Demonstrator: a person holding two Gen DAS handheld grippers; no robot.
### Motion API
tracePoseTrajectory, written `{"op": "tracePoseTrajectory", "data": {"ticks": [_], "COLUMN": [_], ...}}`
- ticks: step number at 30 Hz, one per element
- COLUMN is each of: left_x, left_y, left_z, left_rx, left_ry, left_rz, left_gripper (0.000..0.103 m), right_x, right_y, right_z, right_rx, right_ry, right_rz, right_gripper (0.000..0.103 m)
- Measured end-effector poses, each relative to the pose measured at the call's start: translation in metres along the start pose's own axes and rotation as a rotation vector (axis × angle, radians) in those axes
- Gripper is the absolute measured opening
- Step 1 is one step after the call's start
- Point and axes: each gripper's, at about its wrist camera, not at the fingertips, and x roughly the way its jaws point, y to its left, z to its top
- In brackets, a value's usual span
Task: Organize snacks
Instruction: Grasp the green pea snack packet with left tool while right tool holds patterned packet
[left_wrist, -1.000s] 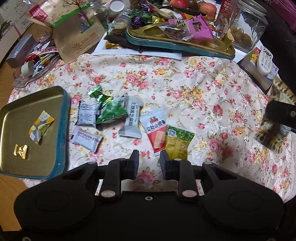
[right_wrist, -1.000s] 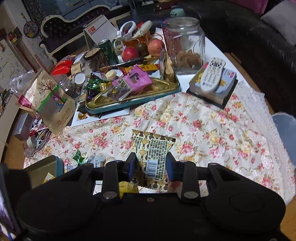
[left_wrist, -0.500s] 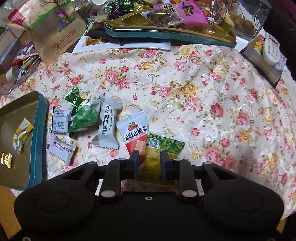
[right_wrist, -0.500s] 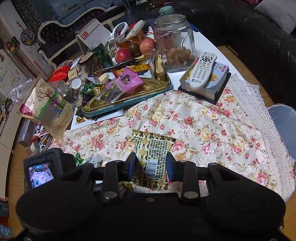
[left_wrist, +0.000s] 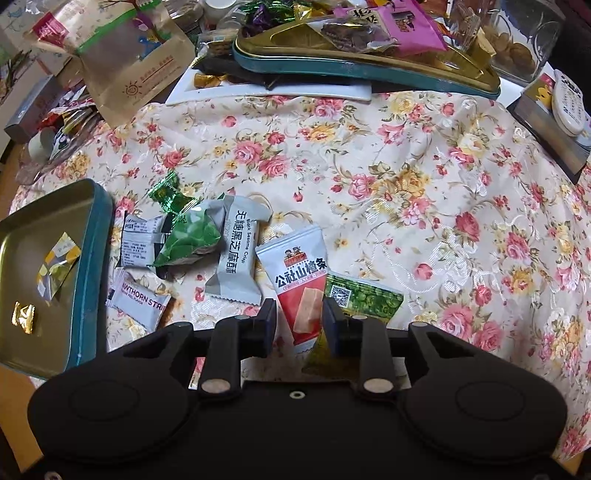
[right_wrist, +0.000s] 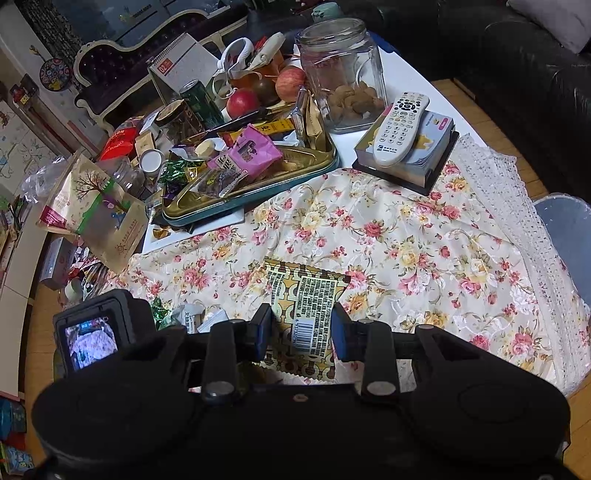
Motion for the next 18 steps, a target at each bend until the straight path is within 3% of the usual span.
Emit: {"op": "tracePoseTrajectory", "data": {"ticks": [12,18], "left_x": [0.0001,0.0037], "left_y": [0.0004,-0.0035], "left_z": [-0.0031,-0.0039], "left_rx": [0.056,0.083], "left_ry": [-0.017,0.021], "left_rz": [-0.062,-0.145], "left_gripper": [0.041,0.042], "right_x": [0.0008,0.0005], "right_y": [0.0032,0.0045], "right_z": [-0.001,-0.0011], "right_rx": [0.002,0.0], "right_ry": [0.017,0.02], "right_rz": [0.013,0.02], "right_gripper": [0.035,0.035]}}
